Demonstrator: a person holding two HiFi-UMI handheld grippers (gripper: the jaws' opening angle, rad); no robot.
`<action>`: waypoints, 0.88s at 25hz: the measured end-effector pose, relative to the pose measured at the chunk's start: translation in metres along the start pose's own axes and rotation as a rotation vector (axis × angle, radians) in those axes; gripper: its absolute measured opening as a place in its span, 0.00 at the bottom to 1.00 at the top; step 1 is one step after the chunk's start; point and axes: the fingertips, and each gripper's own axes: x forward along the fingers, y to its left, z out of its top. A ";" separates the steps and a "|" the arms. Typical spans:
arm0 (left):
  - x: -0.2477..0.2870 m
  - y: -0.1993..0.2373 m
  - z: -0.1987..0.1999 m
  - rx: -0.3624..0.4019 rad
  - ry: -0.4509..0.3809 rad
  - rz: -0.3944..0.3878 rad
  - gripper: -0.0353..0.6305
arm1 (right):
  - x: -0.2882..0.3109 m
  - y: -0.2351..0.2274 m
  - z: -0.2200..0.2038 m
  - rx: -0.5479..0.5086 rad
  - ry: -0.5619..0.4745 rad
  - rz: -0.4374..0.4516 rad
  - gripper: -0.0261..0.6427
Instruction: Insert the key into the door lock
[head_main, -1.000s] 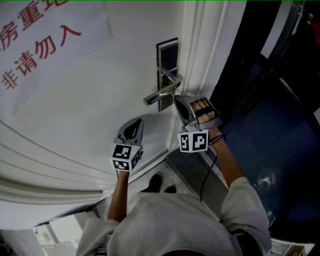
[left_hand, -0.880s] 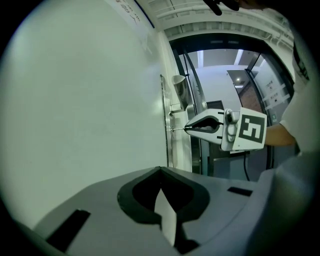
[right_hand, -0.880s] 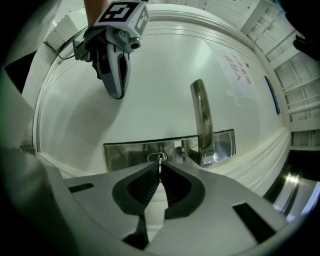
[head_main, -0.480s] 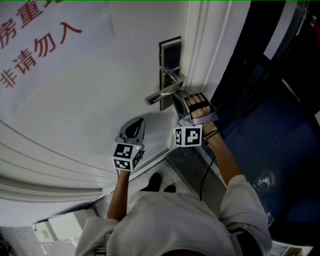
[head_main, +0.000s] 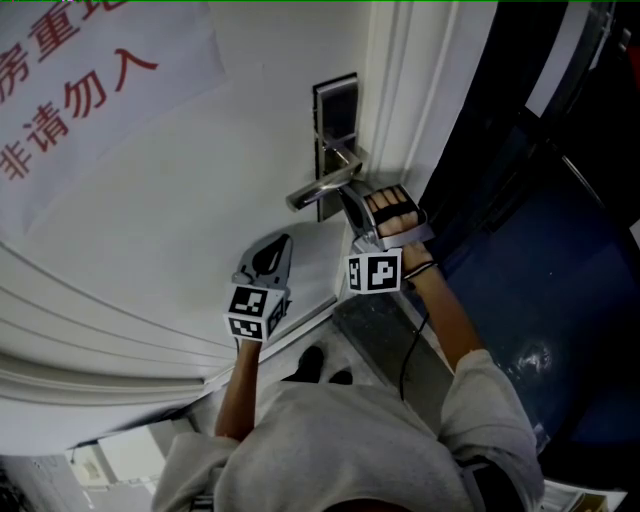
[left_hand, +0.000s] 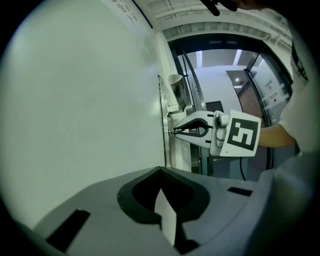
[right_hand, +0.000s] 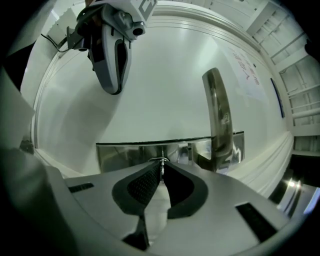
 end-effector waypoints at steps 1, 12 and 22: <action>0.000 0.000 0.000 0.000 0.001 0.000 0.08 | 0.000 0.002 0.000 0.002 -0.006 0.012 0.09; 0.006 -0.007 -0.004 0.001 0.011 -0.015 0.08 | -0.006 0.012 -0.001 0.033 -0.017 0.074 0.29; 0.015 -0.015 -0.001 0.009 0.007 -0.042 0.08 | -0.045 0.012 -0.018 0.091 0.007 0.022 0.14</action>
